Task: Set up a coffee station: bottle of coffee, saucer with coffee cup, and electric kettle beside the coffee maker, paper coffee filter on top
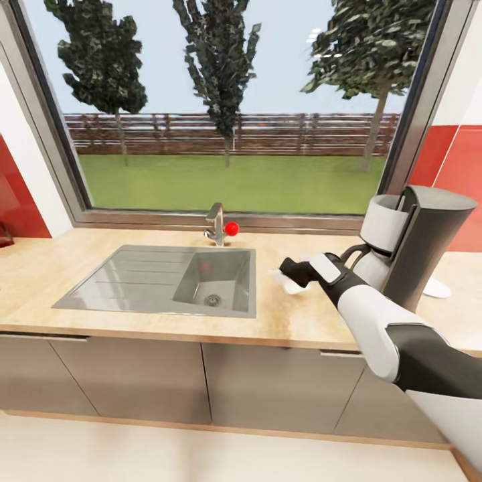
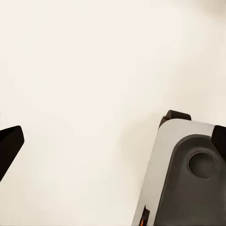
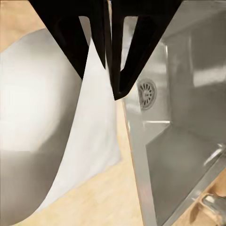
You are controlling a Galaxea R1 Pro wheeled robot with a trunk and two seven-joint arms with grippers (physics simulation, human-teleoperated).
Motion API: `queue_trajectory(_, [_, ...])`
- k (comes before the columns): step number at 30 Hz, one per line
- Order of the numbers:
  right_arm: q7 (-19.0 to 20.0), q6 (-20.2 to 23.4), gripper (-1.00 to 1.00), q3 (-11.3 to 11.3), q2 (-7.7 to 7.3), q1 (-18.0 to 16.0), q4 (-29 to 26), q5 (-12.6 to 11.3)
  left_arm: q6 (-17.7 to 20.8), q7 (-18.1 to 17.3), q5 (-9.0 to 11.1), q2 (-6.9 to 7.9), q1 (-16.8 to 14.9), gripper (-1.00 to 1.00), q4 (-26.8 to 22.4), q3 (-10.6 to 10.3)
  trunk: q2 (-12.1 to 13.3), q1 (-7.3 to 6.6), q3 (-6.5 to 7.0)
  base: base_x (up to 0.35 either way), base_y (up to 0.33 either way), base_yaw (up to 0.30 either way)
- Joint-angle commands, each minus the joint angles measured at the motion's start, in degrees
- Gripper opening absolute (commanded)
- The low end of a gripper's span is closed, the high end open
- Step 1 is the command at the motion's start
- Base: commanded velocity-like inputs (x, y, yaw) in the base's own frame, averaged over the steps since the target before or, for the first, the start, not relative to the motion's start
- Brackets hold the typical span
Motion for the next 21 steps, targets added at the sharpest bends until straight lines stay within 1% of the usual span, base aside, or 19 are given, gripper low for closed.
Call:
queue_trajectory(1, [1.6,2.5,-1.0,-0.2,-0.2,0.0,-0.2,-1.2,0.0,-0.1,0.1,-0.01,0.0,1.0,-0.1,0.2,0.4,-0.22,0.13,0.0,0.0,0.0])
queue_trajectory(2, [2.8,3.7,-1.0,-0.2,-0.31,0.0,-0.2,-1.4,0.0,-0.1,0.1,-0.01,0.0,1.0,-0.1,0.2,0.8,-0.44,0.31,0.0,0.0,0.0])
queue_trajectory(4, [8.4,9.4,-1.0,-0.3,-0.67,0.0,-0.3,-1.9,0.0,-0.1,0.1,-0.05,0.0,1.0,-0.1,0.3,1.6,-0.88,0.67,0.0,0.0,0.0])
queue_trajectory(5, [9.7,10.8,-1.0,-0.3,-0.73,0.0,-0.3,-1.9,0.0,-0.1,0.1,-0.06,0.0,1.0,-0.1,0.3,2.0,-1.1,0.85,0.0,0.0,0.0])
queue_trajectory(7, [14.4,15.7,-1.0,-0.4,-1.06,0.0,-0.3,-2.1,0.0,-0.1,0.1,-0.07,0.0,1.0,-0.1,0.3,2.8,-1.54,1.21,0.0,0.0,0.0])
queue_trajectory(9, [16.6,18.2,-1.0,-0.4,-1.2,0.0,-0.3,-2.2,-0.1,-0.1,0.1,-0.08,0.0,1.0,-0.1,0.3,3.6,-1.98,1.57,0.0,0.0,0.0])
queue_trajectory(12, [18.1,20.4,-1.0,-0.4,-1.12,0.0,-0.3,-2.3,-0.1,-0.1,0.1,-0.09,0.0,1.0,0.0,0.3,4.8,-2.64,2.1,0.0,0.0,0.0])
queue_trajectory(15, [19.1,22.3,-1.0,-0.3,-0.71,0.0,-0.3,-2.3,-0.2,-0.1,0.2,-0.09,0.0,1.0,0.5,0.3,6.0,-3.29,2.64,0.0,0.0,0.0])
queue_trajectory(21, [23.3,26.5,-1.0,-0.2,0.58,0.1,0.1,-2.0,-0.4,-0.1,0.2,-0.02,0.0,1.0,1.2,0.3,8.4,-4.61,3.72,0.0,0.0,0.0])
